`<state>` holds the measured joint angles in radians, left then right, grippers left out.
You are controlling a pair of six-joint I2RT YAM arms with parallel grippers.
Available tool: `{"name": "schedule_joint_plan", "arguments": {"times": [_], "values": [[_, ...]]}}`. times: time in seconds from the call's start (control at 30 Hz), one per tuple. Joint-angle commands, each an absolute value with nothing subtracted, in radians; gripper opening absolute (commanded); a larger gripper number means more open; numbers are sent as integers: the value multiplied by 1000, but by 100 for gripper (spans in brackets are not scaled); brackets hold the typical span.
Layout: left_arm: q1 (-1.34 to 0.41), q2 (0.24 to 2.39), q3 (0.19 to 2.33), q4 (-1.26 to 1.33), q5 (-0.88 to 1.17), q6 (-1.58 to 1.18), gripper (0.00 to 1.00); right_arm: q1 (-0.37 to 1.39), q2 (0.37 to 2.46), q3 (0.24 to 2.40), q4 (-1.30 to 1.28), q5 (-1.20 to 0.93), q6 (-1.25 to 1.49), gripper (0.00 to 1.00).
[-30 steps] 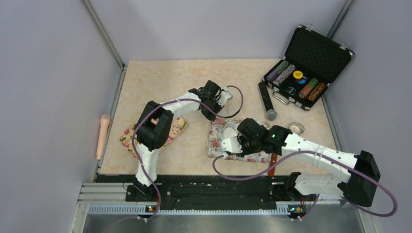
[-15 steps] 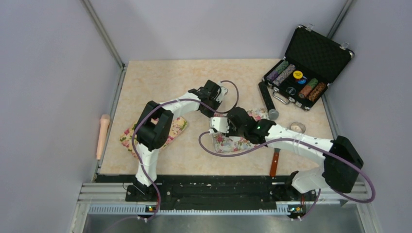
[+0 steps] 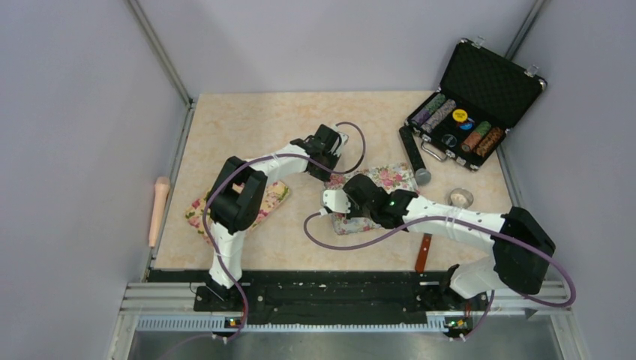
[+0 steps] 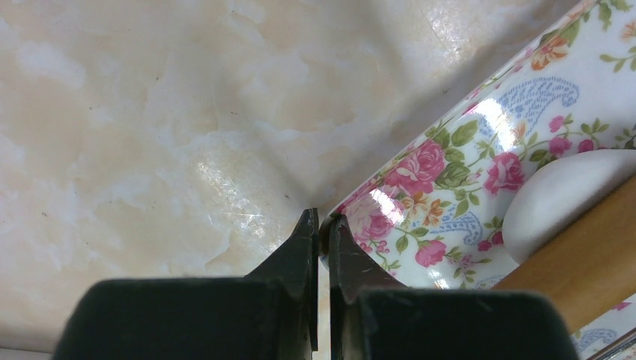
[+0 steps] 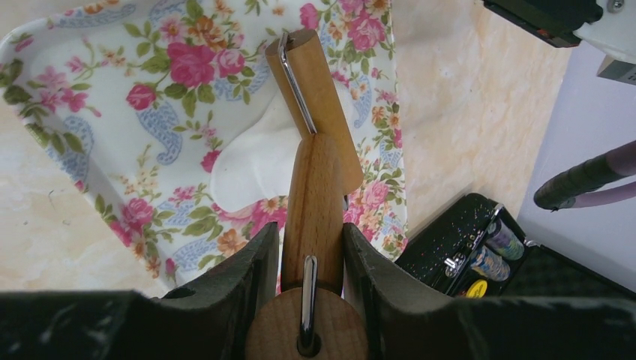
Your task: Roll out the dumpling wrappers from the dough
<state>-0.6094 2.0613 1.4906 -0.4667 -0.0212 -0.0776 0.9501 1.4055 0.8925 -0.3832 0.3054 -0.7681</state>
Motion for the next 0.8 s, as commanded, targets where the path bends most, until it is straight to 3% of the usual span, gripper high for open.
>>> {"name": "schedule_joint_plan", "arguments": {"times": [0.0,0.77], "values": [[-581,2050,1458,-433,-160,-108,0,990,1431,860,-663,135,-726,0],[-555,2017,1442,-422,-158,-121,0,1034,1412,841,-866,-58,-719,0]]}}
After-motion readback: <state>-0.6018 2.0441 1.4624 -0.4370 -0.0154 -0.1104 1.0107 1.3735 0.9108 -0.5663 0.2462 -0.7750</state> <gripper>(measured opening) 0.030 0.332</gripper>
